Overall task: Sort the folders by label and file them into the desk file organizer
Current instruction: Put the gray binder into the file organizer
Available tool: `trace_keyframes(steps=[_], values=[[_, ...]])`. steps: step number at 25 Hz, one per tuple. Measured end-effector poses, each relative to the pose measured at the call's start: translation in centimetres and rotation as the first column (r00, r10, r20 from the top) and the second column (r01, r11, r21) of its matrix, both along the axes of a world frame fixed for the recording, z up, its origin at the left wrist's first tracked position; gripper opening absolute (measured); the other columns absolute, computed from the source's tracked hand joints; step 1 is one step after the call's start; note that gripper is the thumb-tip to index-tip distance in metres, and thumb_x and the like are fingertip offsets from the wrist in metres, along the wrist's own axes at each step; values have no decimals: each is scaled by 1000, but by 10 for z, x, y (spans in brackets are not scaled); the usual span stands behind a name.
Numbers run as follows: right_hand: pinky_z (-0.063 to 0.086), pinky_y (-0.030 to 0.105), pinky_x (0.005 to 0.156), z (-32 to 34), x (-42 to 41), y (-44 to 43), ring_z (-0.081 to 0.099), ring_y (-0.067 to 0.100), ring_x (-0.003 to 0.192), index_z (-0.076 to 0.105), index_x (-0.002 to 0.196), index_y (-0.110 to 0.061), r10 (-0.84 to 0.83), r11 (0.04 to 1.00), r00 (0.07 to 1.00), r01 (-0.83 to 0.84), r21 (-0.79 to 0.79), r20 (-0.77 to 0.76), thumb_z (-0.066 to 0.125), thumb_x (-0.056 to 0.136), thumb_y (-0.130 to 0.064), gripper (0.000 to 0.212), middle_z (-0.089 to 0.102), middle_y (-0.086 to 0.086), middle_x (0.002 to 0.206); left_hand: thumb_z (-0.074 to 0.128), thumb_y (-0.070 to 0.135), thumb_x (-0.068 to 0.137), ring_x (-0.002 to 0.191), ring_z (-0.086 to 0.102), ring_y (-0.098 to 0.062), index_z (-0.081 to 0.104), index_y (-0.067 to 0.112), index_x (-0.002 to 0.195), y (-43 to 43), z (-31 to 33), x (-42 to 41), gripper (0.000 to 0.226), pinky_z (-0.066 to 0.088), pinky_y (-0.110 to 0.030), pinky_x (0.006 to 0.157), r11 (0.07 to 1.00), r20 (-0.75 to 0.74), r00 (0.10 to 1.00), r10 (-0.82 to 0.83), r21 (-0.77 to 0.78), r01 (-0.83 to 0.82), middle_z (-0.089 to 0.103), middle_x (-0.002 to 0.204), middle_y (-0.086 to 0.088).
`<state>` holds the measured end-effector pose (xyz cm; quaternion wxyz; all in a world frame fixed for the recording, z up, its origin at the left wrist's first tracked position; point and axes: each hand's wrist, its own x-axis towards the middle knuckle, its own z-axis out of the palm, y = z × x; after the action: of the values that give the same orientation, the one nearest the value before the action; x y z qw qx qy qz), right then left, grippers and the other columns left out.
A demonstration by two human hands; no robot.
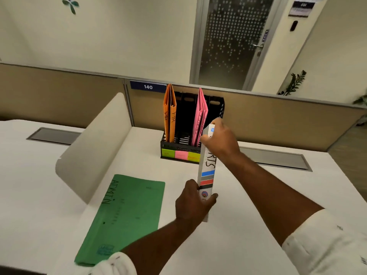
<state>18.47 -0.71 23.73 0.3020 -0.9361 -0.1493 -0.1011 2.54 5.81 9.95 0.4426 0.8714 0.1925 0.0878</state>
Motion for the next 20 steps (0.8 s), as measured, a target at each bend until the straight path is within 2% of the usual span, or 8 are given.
trace_keyframes(steps=[2,4,6,9,14,18,20], values=[[55,32,53,14,6,12,61,16,72,38,107,-30,18,1000,1000,-18,-3,16,71,81,-40,43,57,0,93,68,82,64,84,64,-5,33,42,110,9,9,6,70,47,-14,65,1000,58,998,-19,-11,20,60,105,18],[48,27,49,29,14,21,61,14,72,39,107,-30,13,1000,999,-14,15,45,70,81,-42,42,57,-1,93,66,83,64,96,63,-5,33,41,125,18,21,20,81,55,-23,76,1000,134,991,-25,8,24,55,118,17],[40,23,48,42,24,27,59,12,72,40,108,-29,5,1000,996,-7,19,87,70,81,-44,42,56,-3,94,61,88,65,103,61,-3,32,40,133,28,32,34,88,56,-27,82,999,174,984,-34,19,31,55,126,17],[37,23,48,53,39,34,58,13,74,43,114,-23,-25,999,994,30,-41,110,68,81,-44,46,56,-1,96,49,98,62,101,54,1,30,40,138,37,43,49,98,51,-21,81,995,155,983,-94,40,89,55,133,16],[45,28,51,43,53,42,63,22,82,36,138,-14,-115,968,991,96,-231,-69,68,79,-35,71,61,5,102,50,100,59,96,53,3,28,42,140,34,39,51,101,46,-15,79,982,92,978,-187,34,185,56,133,18],[42,27,47,26,51,51,60,16,72,40,129,-17,-77,960,988,38,-276,-132,69,81,-36,59,57,-1,86,50,100,57,90,53,6,25,45,141,34,34,38,104,38,-4,73,982,59,982,-181,-48,184,55,134,20],[39,25,45,24,52,61,57,12,68,42,129,-18,-36,963,993,5,-269,-112,70,81,-39,60,56,-3,85,52,98,59,90,54,8,26,44,142,39,35,36,102,39,-3,71,984,84,983,-162,-67,168,54,134,21]])
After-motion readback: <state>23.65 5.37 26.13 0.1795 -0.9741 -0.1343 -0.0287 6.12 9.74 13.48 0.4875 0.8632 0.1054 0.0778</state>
